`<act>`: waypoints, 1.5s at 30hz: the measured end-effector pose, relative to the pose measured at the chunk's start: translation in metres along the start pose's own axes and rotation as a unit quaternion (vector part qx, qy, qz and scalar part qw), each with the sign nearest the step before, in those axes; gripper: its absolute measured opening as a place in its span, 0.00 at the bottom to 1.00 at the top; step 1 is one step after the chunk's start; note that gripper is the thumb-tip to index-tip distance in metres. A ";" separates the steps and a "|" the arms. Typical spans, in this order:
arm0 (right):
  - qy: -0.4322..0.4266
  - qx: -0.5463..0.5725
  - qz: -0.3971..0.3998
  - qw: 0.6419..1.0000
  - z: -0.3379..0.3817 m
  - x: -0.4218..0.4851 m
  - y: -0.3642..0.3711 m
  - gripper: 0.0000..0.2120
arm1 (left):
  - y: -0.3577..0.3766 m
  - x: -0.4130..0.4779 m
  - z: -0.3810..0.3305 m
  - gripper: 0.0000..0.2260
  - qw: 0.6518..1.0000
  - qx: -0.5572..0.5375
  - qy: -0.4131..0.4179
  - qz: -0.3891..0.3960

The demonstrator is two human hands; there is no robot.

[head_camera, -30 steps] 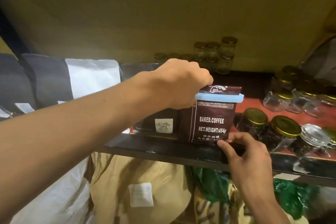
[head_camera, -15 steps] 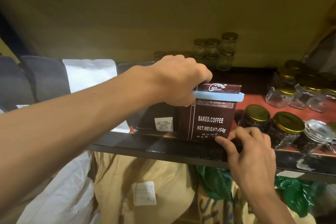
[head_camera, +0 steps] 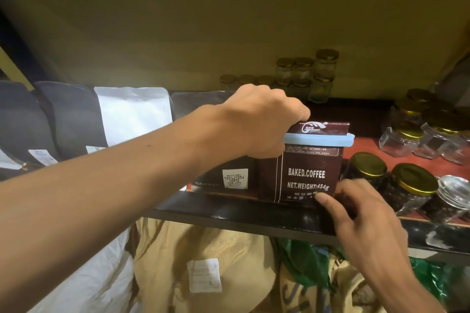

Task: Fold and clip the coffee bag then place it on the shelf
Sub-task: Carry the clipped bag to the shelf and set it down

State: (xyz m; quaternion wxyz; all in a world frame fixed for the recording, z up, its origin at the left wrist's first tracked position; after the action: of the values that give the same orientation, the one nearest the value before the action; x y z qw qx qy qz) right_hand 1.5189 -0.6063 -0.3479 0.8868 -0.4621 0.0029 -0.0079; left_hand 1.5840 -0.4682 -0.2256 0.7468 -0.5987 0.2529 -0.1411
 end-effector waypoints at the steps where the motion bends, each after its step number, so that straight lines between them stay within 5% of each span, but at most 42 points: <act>1: -0.004 -0.001 0.003 1.000 0.000 0.001 0.001 0.10 | 0.000 0.000 -0.001 0.19 1.000 0.004 0.001 0.000; 18: 0.030 0.252 0.019 0.967 -0.010 0.003 -0.002 0.11 | -0.002 0.003 -0.010 0.19 0.999 -0.015 -0.023 0.023; 30: 0.016 0.170 0.081 0.982 -0.010 0.014 -0.002 0.11 | -0.001 0.008 -0.014 0.18 0.998 -0.053 -0.002 0.044; 35: 0.014 0.013 0.130 0.991 -0.014 0.015 0.011 0.20 | -0.004 0.006 -0.007 0.13 0.995 -0.076 0.007 0.060; 45: -0.006 -0.011 -0.048 0.999 -0.022 0.006 0.011 0.08 | -0.002 0.010 -0.011 0.17 0.998 0.007 -0.020 0.058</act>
State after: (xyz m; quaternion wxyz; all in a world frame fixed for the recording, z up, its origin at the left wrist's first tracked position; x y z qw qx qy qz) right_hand 1.5243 -0.6185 -0.3696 0.8801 -0.4717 -0.0246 -0.0477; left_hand 1.5865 -0.4824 -0.2273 0.7628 -0.5806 0.2708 -0.0874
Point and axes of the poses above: each hand's wrist, its own x-axis towards the middle knuckle, its own y-axis out of the palm, z = x × y, the point moved 8 cm from there along x, towards the middle knuckle, and after that the axes turned 15 degrees about z, right-handed, at the moved point
